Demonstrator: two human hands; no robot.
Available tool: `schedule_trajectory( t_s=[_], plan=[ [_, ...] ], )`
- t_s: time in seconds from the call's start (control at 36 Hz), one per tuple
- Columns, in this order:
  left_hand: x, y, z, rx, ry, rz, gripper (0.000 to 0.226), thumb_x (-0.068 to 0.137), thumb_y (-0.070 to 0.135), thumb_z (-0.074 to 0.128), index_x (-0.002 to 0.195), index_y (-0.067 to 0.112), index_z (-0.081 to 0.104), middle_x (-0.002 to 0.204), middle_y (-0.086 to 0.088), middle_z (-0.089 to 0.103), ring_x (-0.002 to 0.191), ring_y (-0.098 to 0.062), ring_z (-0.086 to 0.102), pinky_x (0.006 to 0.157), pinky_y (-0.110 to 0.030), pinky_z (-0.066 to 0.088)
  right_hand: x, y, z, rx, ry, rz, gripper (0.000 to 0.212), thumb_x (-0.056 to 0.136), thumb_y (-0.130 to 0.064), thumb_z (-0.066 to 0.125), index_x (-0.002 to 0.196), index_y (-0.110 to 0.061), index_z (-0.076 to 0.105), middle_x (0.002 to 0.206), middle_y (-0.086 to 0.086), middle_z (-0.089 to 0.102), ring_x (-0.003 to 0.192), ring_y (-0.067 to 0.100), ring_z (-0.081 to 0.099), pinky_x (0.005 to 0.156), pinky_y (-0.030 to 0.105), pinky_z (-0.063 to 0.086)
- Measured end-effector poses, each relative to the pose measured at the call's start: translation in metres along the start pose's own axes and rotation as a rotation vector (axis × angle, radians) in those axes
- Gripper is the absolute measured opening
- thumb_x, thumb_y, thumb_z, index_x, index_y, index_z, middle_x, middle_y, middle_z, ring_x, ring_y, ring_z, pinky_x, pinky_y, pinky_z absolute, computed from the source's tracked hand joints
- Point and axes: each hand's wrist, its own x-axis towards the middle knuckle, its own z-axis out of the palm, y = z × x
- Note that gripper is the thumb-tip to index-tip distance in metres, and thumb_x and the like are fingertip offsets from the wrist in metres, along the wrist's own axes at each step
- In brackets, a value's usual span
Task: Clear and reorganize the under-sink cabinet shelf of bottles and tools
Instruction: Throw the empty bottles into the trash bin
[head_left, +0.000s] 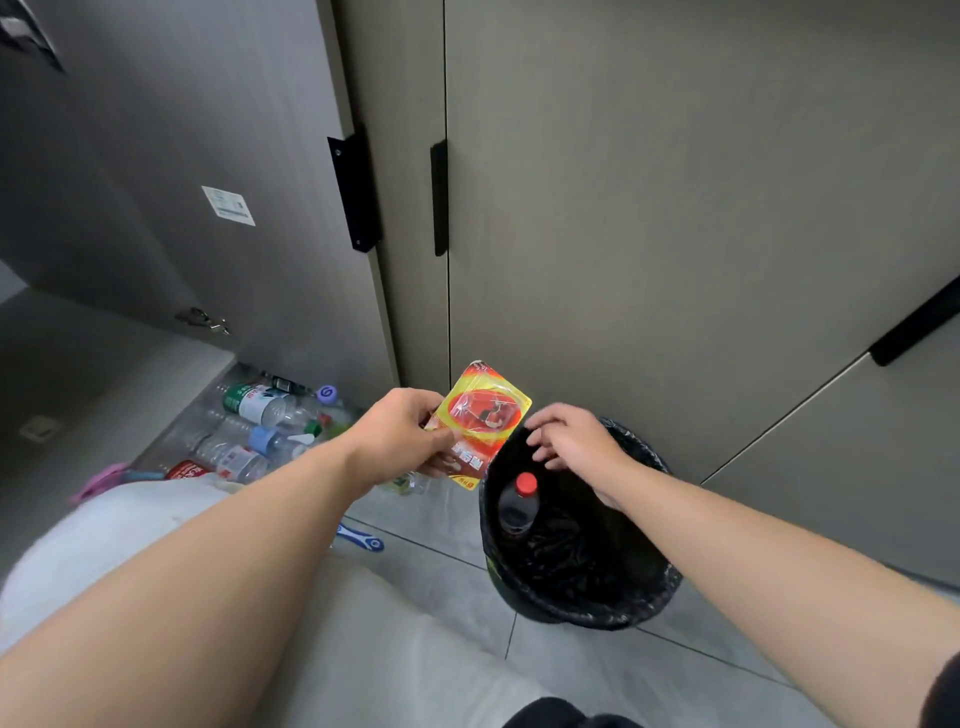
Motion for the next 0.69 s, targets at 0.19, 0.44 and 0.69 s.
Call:
schedule_trajectory(
  t_s=[0.19,0.44,0.69],
  plan=[
    [-0.003,0.006,0.005,-0.078,-0.042,0.025,0.016,0.096,0.02,0.068,0.109,0.013,0.073,0.094,-0.002,0.079,0.086,-0.016,0.077,0.078,-0.035,0.064,-0.03,-0.054,-0.016,0.298,-0.427,-0.124,0.047,0.091,-0.054,0.059,0.124,-0.021,0.065,0.124,0.012,0.068,0.115,0.027,0.066,0.097,0.048,0.053],
    [-0.008,0.004,0.009,0.03,-0.047,-0.001,0.024,0.089,0.03,0.076,0.106,0.014,0.07,0.093,-0.005,0.077,0.089,-0.019,0.075,0.075,-0.036,0.064,-0.041,-0.034,-0.037,0.151,-0.384,-0.147,0.03,0.093,-0.036,0.068,0.117,-0.019,0.062,0.118,0.002,0.072,0.107,0.011,0.065,0.08,0.027,0.052],
    [-0.007,-0.003,0.003,0.196,0.11,-0.01,0.01,0.096,0.021,0.066,0.098,0.013,0.07,0.087,-0.01,0.075,0.077,-0.021,0.068,0.081,-0.041,0.059,-0.024,0.028,-0.046,-0.811,-0.268,0.043,0.024,0.077,-0.027,0.07,0.095,-0.01,0.069,0.096,0.008,0.072,0.085,0.024,0.066,0.069,0.032,0.051]
  ],
)
